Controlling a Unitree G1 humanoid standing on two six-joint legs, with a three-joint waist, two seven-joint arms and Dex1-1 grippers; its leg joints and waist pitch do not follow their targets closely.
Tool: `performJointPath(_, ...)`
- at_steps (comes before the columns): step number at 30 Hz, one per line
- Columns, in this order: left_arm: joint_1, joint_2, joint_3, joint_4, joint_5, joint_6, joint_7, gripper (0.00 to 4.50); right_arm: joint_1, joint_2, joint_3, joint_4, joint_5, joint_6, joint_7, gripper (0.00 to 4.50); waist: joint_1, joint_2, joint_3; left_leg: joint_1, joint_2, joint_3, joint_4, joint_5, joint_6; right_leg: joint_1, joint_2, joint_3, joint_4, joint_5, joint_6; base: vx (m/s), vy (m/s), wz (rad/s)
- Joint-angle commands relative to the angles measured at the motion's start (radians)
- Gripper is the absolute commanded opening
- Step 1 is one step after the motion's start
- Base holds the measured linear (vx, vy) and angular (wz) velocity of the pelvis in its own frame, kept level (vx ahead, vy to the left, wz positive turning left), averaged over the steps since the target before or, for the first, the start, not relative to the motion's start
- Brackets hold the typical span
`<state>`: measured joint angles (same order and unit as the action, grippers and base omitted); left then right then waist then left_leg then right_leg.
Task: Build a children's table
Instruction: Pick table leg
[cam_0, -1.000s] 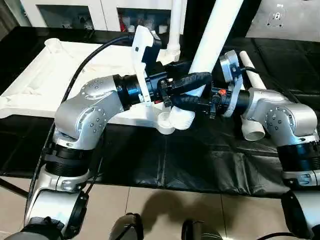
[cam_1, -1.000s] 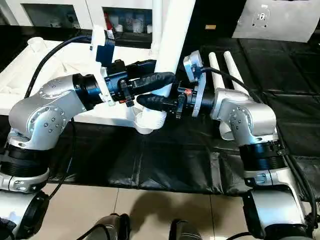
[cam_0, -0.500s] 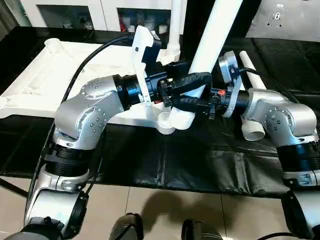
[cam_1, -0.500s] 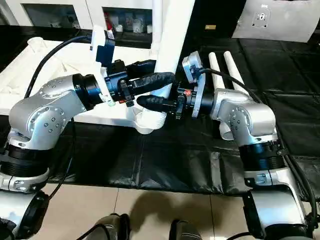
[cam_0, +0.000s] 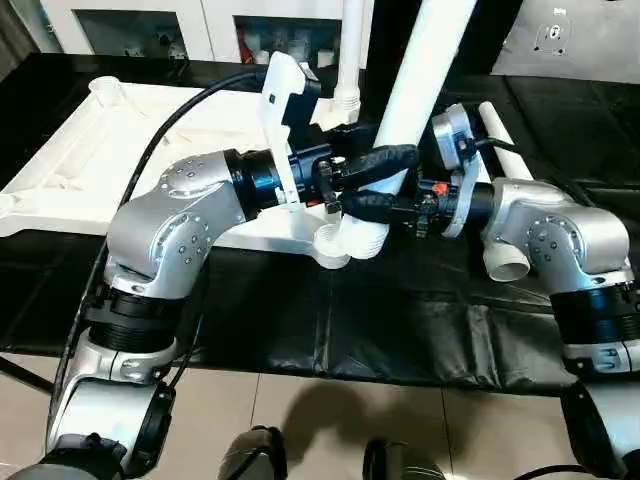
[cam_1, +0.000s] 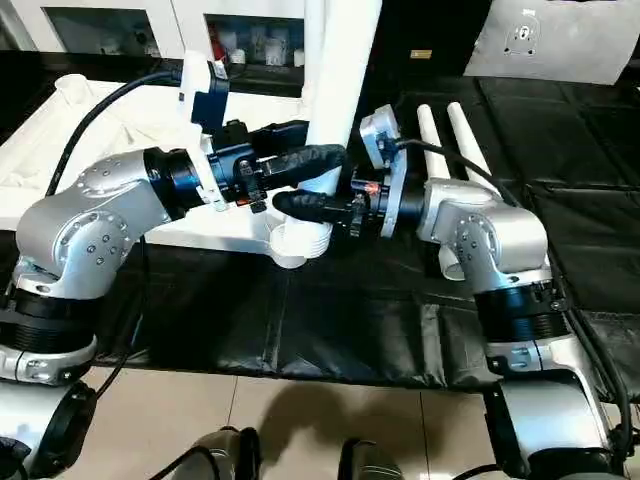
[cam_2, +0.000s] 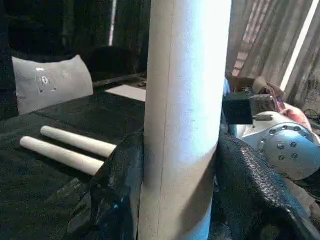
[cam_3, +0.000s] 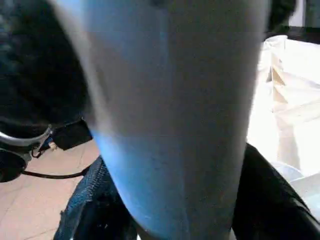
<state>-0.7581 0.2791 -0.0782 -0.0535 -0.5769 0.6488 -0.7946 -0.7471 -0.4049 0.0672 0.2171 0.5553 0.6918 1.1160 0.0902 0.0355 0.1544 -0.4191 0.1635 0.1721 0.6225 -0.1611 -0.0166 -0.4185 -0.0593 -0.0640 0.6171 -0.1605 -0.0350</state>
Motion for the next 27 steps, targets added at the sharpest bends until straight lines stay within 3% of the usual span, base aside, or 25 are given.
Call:
performJointPath(1, -0.021, -0.002, -0.009, -0.024, -0.006, 0.005, -0.008, 2.23, 0.005, -0.004, -0.013, 0.007, -0.011, 0.002, -0.030, 2.07, 0.002, -0.009, -0.118, 0.032, 0.060, -0.022, -0.062, -0.089, 0.064, 0.062, -0.088, 0.049, -0.060, -0.189, -0.237, 0.000, 0.000, 0.00)
performJointPath(3, -0.020, -0.007, -0.006, -0.032, -0.019, 0.016, -0.008, 2.58, 0.004, 0.000, -0.014, 0.010, -0.012, 0.008, -0.039, 2.04, 0.002, -0.008, -0.119, 0.032, 0.060, -0.022, -0.061, -0.089, 0.062, 0.062, -0.087, 0.049, -0.060, -0.185, -0.239, 0.000, 0.000, 0.00)
performJointPath(8, -0.012, -0.034, 0.010, -0.078, -0.076, 0.055, 0.005, 2.94, 0.018, 0.017, -0.020, -0.006, 0.000, 0.007, -0.051, 1.96, 0.003, -0.008, -0.119, 0.032, 0.060, -0.021, -0.060, -0.086, 0.064, 0.063, -0.087, 0.048, -0.059, -0.175, -0.245, 0.000, 0.000, 0.00)
performJointPath(19, 0.010, -0.054, 0.018, -0.106, -0.068, 0.030, 0.023, 3.85, 0.023, 0.065, -0.059, -0.023, 0.007, -0.007, -0.135, 1.94, 0.002, -0.005, -0.119, 0.033, 0.060, -0.022, -0.062, -0.097, 0.054, 0.062, -0.087, 0.048, -0.061, -0.185, -0.238, 0.000, 0.000, 0.00)
performJointPath(22, 0.016, -0.070, 0.042, -0.120, -0.108, 0.035, 0.020, 4.13, 0.032, 0.070, -0.055, -0.031, -0.002, -0.010, -0.142, 1.94, 0.003, -0.005, -0.118, 0.032, 0.060, -0.022, -0.063, -0.099, 0.050, 0.062, -0.087, 0.049, -0.060, -0.177, -0.239, 0.000, 0.000, 0.00)
performJointPath(24, 0.020, -0.101, 0.078, -0.104, -0.127, 0.028, 0.062, 4.30, 0.049, 0.078, -0.060, -0.048, 0.006, -0.003, -0.155, 1.94, 0.003, -0.006, -0.120, 0.031, 0.059, -0.021, -0.062, -0.091, 0.054, 0.064, -0.088, 0.049, -0.059, -0.163, -0.241, 0.000, 0.000, 0.00)
performJointPath(27, 0.015, -0.187, 0.218, -0.046, -0.235, 0.012, 0.162, 4.38, 0.085, 0.115, -0.100, -0.062, 0.028, -0.006, -0.225, 1.94, 0.006, -0.006, -0.121, 0.028, 0.059, -0.020, -0.060, -0.096, 0.052, 0.065, -0.090, 0.048, -0.064, -0.163, -0.260, 0.000, 0.000, 0.00)
